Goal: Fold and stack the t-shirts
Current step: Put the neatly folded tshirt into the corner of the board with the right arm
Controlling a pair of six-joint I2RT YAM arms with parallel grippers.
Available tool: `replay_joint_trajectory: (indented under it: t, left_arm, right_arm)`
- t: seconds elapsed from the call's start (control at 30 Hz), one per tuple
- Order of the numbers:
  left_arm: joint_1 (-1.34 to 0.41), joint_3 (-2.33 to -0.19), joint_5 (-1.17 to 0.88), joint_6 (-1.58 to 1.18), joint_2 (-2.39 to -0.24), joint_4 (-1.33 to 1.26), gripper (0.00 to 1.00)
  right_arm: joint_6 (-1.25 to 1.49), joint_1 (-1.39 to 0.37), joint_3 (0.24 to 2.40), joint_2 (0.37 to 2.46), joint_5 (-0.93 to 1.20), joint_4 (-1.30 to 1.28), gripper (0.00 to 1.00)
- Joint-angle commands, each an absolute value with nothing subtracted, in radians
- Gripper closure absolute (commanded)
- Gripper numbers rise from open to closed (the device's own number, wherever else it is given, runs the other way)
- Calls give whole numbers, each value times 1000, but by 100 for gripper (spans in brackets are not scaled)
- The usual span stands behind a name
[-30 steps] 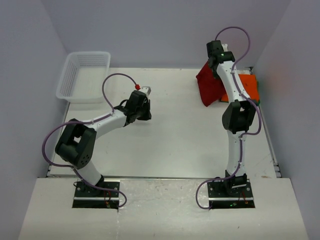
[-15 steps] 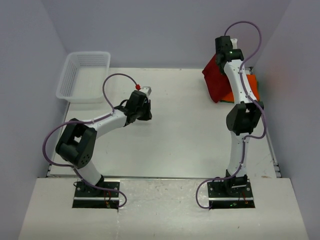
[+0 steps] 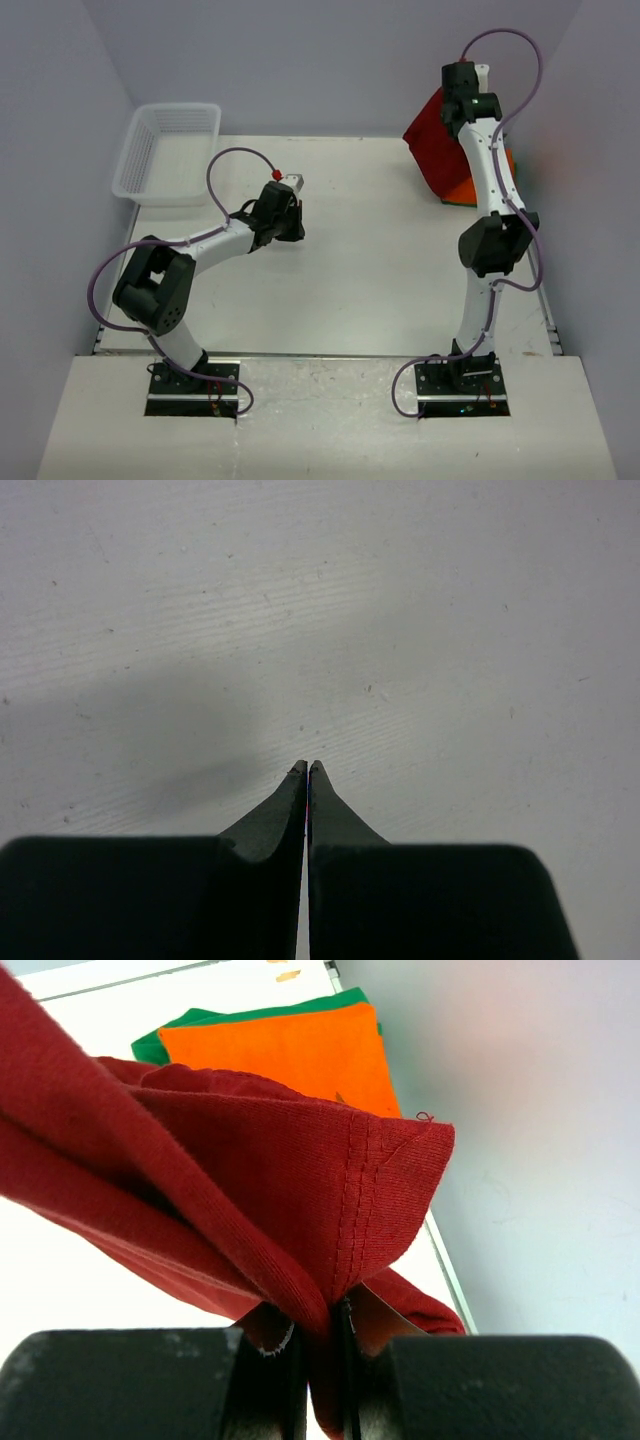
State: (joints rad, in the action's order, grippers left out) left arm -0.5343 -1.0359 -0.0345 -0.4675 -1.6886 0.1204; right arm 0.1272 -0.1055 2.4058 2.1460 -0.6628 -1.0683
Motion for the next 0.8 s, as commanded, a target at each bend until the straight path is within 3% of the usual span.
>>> replay_joint_trajectory:
  t: [0.0,0.77]
  left_arm:
    - [-535,-1060,-49,-443,-1687,89,100]
    - [-560,-1029,-51,-440,-1684,101,100]
  right_arm:
    - [133,-86,2402,2082,-696,-1017,100]
    - [163,104,2456,2302,-598,-1002,100]
